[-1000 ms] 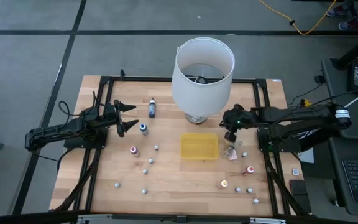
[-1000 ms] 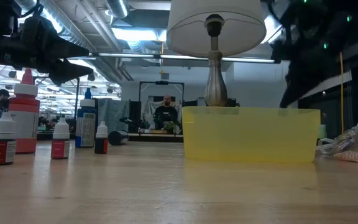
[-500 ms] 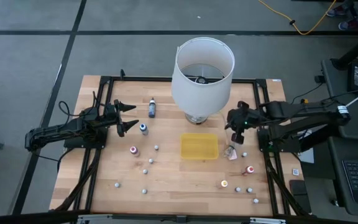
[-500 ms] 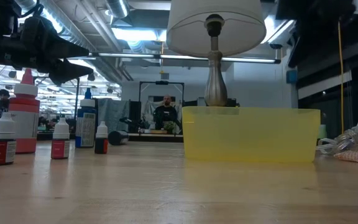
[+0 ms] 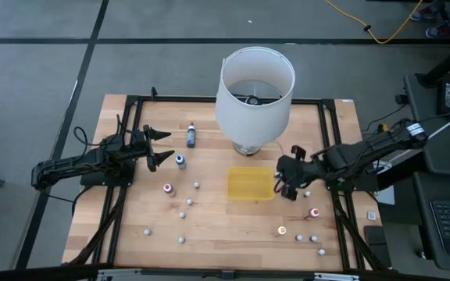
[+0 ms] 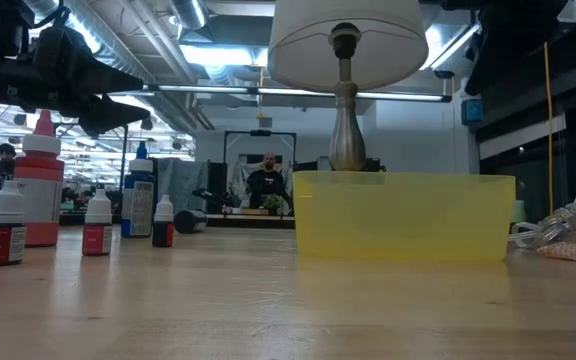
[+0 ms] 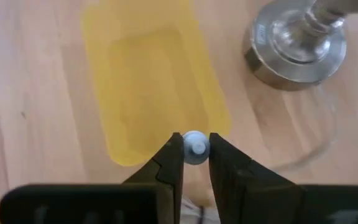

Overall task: Pick & Place food coloring
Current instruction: Put the blue food coloring bottle into the yellow bin

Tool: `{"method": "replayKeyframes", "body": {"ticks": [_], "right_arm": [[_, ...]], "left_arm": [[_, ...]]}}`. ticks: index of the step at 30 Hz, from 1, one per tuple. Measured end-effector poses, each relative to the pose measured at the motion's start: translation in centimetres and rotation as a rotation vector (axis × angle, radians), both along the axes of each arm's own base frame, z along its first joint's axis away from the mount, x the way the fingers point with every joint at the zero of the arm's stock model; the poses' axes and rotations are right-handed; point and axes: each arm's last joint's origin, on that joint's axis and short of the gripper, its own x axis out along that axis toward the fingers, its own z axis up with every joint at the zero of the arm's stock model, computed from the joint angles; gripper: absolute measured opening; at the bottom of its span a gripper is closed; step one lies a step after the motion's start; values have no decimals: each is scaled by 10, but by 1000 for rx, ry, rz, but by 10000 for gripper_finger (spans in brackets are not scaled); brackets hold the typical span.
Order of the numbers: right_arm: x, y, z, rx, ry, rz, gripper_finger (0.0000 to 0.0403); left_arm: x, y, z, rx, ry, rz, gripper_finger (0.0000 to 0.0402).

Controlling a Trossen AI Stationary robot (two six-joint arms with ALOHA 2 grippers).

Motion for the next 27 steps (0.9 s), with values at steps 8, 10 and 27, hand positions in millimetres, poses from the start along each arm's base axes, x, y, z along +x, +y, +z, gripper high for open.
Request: {"method": "replayKeyframes", "body": {"ticks": [8, 10, 27], "right_arm": [[17, 28, -22, -3, -26, -83, 63], [21, 33, -30, -4, -14, -100, 65], [49, 56, -75, -47, 26, -75, 65]], "left_arm": [[0, 0, 0, 0, 0, 0, 389], [0, 0, 0, 0, 0, 0, 389], [0, 0, 0, 0, 0, 0, 389]]}}
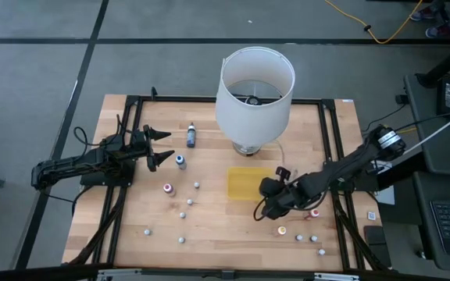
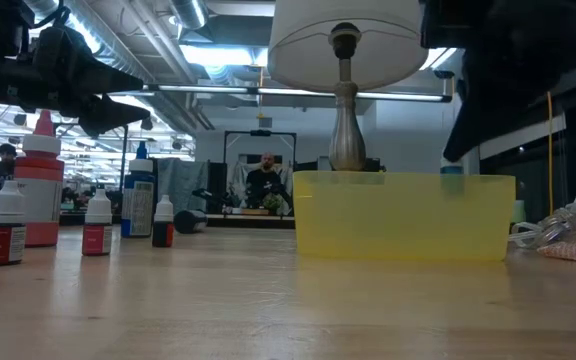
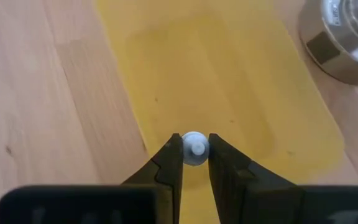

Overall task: Pick & Place food coloring
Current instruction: Put the blue food coloring bottle into the yellow bin, then put the green food coloring bottle into the yellow bin

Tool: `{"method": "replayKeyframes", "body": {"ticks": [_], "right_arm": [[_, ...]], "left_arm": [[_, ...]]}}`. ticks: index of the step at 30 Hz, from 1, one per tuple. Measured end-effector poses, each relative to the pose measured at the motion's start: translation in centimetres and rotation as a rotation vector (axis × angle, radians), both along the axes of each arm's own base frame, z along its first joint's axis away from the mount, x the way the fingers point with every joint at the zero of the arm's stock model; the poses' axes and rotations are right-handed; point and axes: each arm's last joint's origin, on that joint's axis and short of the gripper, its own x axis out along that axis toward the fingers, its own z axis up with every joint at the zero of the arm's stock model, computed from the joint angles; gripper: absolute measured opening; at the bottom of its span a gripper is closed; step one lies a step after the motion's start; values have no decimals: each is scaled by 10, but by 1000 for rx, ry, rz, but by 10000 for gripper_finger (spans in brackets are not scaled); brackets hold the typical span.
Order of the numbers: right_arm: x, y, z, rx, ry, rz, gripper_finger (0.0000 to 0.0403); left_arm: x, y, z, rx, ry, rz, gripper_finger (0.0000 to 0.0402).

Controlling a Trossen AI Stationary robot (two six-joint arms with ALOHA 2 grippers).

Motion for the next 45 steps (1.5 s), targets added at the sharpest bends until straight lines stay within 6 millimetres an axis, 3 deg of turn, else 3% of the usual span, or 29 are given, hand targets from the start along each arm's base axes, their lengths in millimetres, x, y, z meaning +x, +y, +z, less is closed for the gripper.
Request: {"method": "replayKeyframes", "body": {"ticks": [7, 25, 34, 45], "right_arm": [[-4, -2, -19, -3, 16, -4, 69], [1, -7, -46, -25, 61, 85, 70], [2, -5, -44, 20, 60, 103, 86], [-3, -9, -25, 41, 16, 101, 161]], "left_arm": [[0, 0, 0, 0, -1, 0, 389], [0, 0, 0, 0, -1, -2, 389], [0, 0, 0, 0, 0, -2, 389], [0, 0, 0, 0, 0, -1, 389]]}}
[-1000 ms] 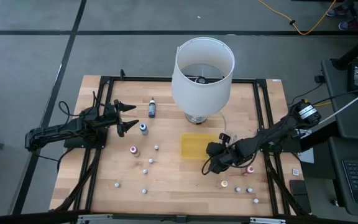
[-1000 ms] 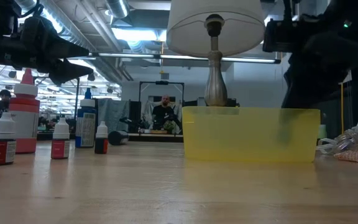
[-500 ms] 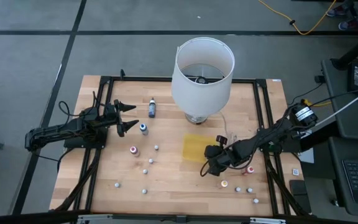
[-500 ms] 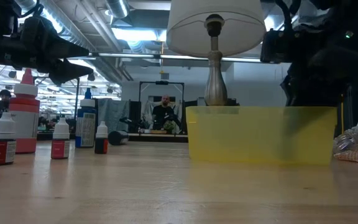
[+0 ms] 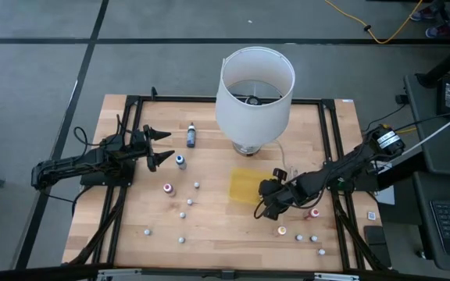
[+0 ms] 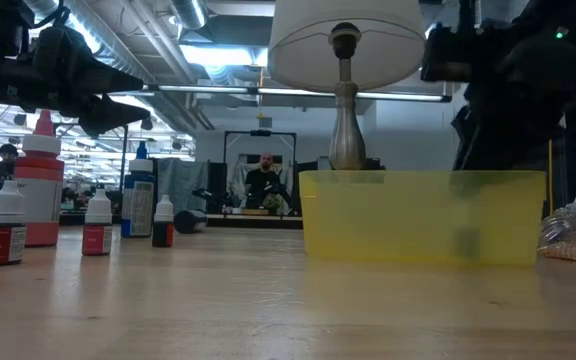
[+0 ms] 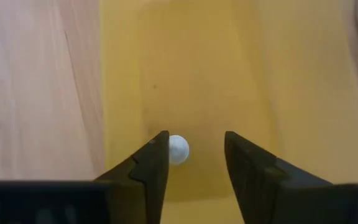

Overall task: Pick & Place food coloring
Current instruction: Put the green food coloring bottle into the yellow bin

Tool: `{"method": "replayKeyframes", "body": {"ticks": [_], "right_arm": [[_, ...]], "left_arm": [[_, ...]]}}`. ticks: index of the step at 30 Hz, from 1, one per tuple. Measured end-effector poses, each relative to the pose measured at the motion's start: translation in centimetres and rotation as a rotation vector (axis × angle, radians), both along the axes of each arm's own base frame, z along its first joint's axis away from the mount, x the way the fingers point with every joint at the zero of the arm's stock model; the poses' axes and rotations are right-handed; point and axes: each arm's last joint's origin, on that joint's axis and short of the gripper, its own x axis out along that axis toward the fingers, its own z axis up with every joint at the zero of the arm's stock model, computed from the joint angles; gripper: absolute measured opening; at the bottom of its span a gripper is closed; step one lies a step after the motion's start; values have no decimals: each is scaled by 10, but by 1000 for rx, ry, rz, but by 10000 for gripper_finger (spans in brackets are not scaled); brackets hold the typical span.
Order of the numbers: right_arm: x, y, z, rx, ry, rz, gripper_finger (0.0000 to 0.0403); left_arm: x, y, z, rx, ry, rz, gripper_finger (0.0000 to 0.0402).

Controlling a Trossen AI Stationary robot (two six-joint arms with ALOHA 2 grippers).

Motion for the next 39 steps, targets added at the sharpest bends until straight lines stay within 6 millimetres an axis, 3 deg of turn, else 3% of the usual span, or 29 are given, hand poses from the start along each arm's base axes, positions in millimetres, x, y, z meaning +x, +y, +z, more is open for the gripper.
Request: {"method": "replayKeyframes", "body": {"ticks": [7, 13, 18, 28, 33, 39], "right_arm": [[-12, -13, 31, 20, 4, -85, 171], [-30, -23, 58, 94, 23, -294, 171], [-47, -30, 68, 187, 64, -524, 171], [-79, -38, 69, 255, 288, -951, 216], [-85, -35, 66, 303, 336, -1042, 240], [-90, -29, 44, 373, 389, -1097, 243]], "left_arm": [[0, 0, 0, 0, 0, 0, 389], [0, 0, 0, 0, 0, 0, 389], [0, 0, 0, 0, 0, 0, 389], [0, 0, 0, 0, 0, 0, 389], [0, 0, 0, 0, 0, 0, 389], [0, 0, 0, 0, 0, 1, 389]]}}
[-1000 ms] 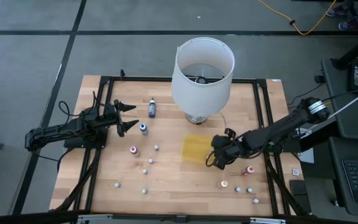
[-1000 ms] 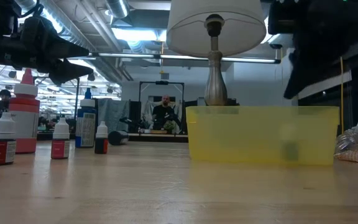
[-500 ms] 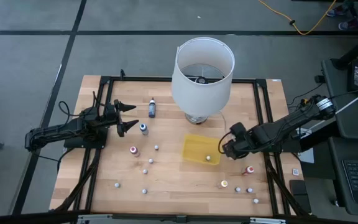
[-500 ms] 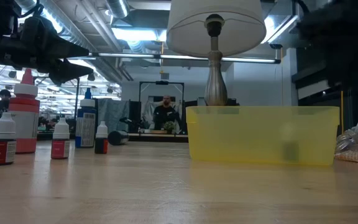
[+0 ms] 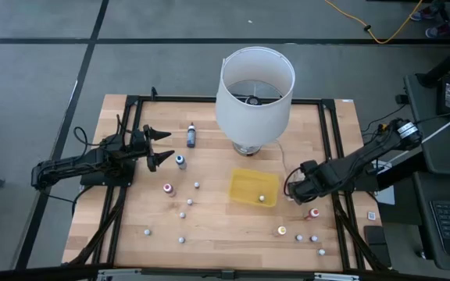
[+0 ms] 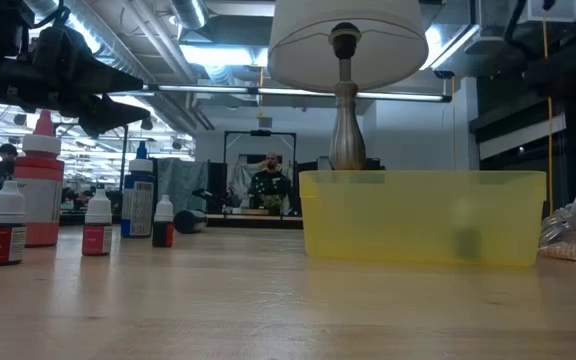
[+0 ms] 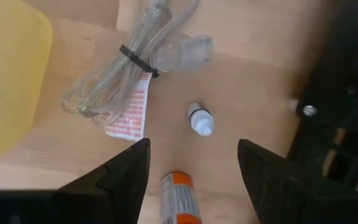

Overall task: Pick & Place food coloring
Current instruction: Put the green food coloring bottle into the yellow bin

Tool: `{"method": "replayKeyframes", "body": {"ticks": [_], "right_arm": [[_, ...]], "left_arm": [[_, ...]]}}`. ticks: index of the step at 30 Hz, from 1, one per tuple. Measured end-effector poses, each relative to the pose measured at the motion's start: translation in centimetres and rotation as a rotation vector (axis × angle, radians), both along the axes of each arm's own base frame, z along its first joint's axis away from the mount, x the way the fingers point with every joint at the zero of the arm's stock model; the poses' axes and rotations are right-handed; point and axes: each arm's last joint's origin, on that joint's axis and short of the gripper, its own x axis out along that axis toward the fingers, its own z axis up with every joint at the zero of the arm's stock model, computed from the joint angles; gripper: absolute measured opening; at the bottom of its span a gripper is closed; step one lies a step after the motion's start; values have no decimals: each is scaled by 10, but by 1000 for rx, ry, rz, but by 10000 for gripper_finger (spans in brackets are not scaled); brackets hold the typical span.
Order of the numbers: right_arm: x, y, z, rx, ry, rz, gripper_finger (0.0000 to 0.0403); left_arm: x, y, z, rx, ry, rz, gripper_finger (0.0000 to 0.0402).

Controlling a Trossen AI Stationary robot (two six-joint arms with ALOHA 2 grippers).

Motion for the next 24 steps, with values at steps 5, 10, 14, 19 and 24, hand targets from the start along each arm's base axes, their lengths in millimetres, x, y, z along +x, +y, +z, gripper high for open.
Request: {"method": "replayKeyframes", "body": {"ticks": [5, 10, 14, 19, 24], "right_arm": [[-3, 0, -18, 5, -10, -9, 243], [-9, -3, -33, -6, 8, -8, 243], [-12, -5, -46, 8, 3, -5, 243], [-12, -4, -57, 45, -32, 12, 243], [-14, -4, -57, 40, -24, 21, 243]], "left_arm": [[0, 0, 0, 0, 0, 0, 389], [0, 0, 0, 0, 0, 0, 389], [0, 0, 0, 0, 0, 0, 389], [0, 0, 0, 0, 0, 0, 389], [0, 0, 0, 0, 0, 0, 389]]}}
